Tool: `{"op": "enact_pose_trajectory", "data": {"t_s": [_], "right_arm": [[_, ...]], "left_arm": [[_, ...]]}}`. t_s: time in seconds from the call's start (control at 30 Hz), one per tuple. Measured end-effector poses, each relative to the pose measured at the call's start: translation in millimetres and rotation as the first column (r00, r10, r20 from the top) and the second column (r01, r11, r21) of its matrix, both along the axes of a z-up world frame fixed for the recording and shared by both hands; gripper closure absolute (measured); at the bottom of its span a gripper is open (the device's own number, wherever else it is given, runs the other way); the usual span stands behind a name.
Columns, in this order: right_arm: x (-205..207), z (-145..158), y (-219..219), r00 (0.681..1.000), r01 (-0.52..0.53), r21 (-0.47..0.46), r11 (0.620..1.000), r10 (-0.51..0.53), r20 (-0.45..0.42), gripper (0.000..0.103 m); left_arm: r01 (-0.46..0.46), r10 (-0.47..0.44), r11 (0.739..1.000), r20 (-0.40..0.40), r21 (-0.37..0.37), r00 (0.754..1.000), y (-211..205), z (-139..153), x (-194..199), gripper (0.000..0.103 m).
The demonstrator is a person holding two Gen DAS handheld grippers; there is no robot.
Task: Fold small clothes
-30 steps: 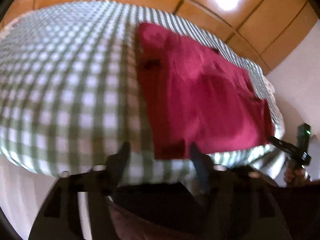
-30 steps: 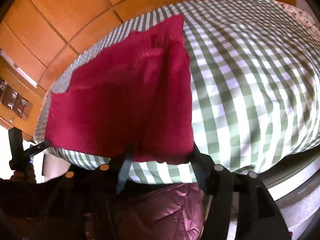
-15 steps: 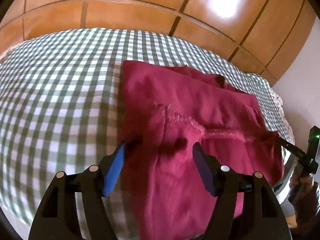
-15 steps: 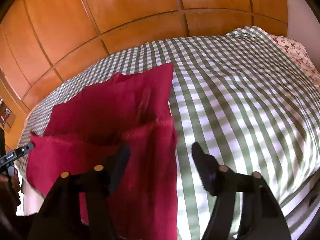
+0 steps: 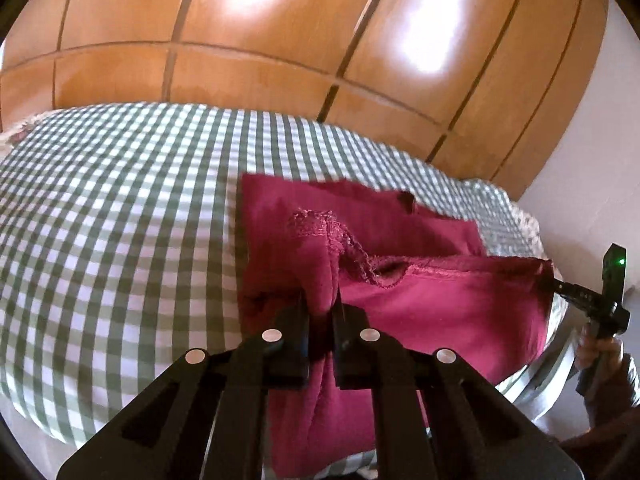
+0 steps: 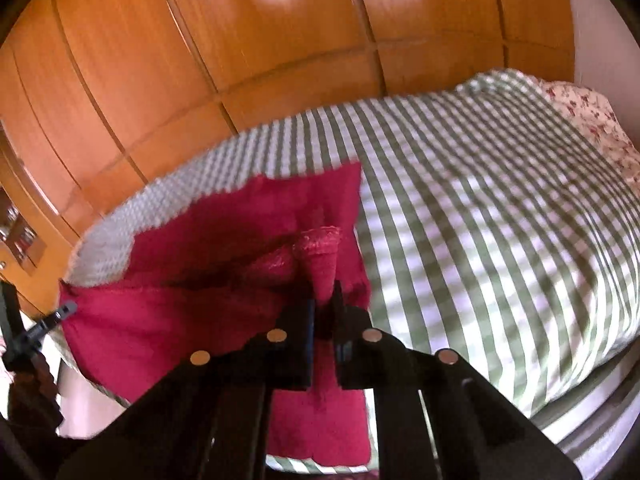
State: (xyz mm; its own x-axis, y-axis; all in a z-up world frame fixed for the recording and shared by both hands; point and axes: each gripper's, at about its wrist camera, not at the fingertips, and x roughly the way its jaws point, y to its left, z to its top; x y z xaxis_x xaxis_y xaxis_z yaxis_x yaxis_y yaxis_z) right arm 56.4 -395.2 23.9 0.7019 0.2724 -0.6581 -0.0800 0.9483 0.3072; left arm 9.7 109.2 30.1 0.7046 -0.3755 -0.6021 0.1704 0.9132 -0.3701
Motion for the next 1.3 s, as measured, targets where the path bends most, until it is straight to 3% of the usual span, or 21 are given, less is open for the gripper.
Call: {"op": "enact_pose_trajectory", "data": {"t_s": [0.33, 0.5, 0.7, 0.77, 0.8, 0.83, 0.87, 0.9, 0.97, 1.03, 1.1, 1.2, 1.3], "right_arm": [[119, 17, 15, 0.999, 0.042, -0.016, 0.999, -0.041, 0.031, 0.097], [183, -7, 23, 0.996, 0.085, -0.043, 0.995, -0.086, -0.022, 0.097], [228, -67, 38, 0.983, 0.098, -0.114, 0.989, -0.114, -0.142, 0.096], [230, -80, 36, 0.983, 0.113, -0.098, 0.989, -0.125, -0.133, 0.092], [229, -79, 34, 0.984, 0.113, -0.086, 0.99, -0.124, -0.129, 0.084], [227, -76, 33, 0.985, 0.112, -0.079, 0.991, -0.121, -0.125, 0.065], [221, -70, 32, 0.986, 0.119, -0.088, 0.989, -0.128, -0.106, 0.053], [214, -62, 33, 0.989, 0.12, -0.104, 0.987, -0.128, -0.07, 0.043], [200, -46, 40, 0.994, 0.108, -0.128, 0.986, -0.111, -0.016, 0.04], [178, -30, 51, 0.997, 0.072, -0.116, 0.991, -0.069, 0.036, 0.029], [160, -24, 72, 0.998, -0.021, -0.075, 0.997, 0.025, 0.051, 0.027], [148, -30, 117, 0.985, -0.167, -0.058, 0.984, 0.169, 0.027, 0.021], [158, -44, 162, 0.964, -0.264, -0.097, 0.959, 0.263, -0.024, 0.015]], "left_arm": [[-0.083, 0.083, 0.997, 0.064, -0.001, 0.995, 5, 16, 98, 0.096], [-0.138, 0.138, 0.99, 0.019, 0.03, 0.99, 4, 1, 155, 0.096], [-0.183, 0.196, 0.977, -0.126, 0.11, 0.972, 5, -50, 208, 0.096], [-0.187, 0.212, 0.971, -0.168, 0.151, 0.963, 4, -65, 218, 0.086], [-0.183, 0.209, 0.972, -0.18, 0.151, 0.961, 5, -67, 220, 0.081], [-0.184, 0.208, 0.972, -0.179, 0.145, 0.961, 6, -64, 219, 0.067], [-0.193, 0.216, 0.971, -0.172, 0.142, 0.961, 8, -60, 217, 0.04], [-0.217, 0.237, 0.966, -0.153, 0.14, 0.959, 11, -54, 213, 0.033], [-0.255, 0.267, 0.957, -0.073, 0.138, 0.961, 16, -36, 200, 0.032], [-0.276, 0.277, 0.948, 0.016, 0.159, 0.961, 10, -16, 178, 0.032], [-0.238, 0.225, 0.964, 0.113, 0.12, 0.968, -2, -2, 150, 0.032], [-0.146, 0.121, 0.973, 0.141, 0.181, 0.983, -32, -7, 132, 0.032], [-0.091, 0.073, 0.967, 0.083, 0.238, 0.994, -54, -31, 140, 0.032]]}}
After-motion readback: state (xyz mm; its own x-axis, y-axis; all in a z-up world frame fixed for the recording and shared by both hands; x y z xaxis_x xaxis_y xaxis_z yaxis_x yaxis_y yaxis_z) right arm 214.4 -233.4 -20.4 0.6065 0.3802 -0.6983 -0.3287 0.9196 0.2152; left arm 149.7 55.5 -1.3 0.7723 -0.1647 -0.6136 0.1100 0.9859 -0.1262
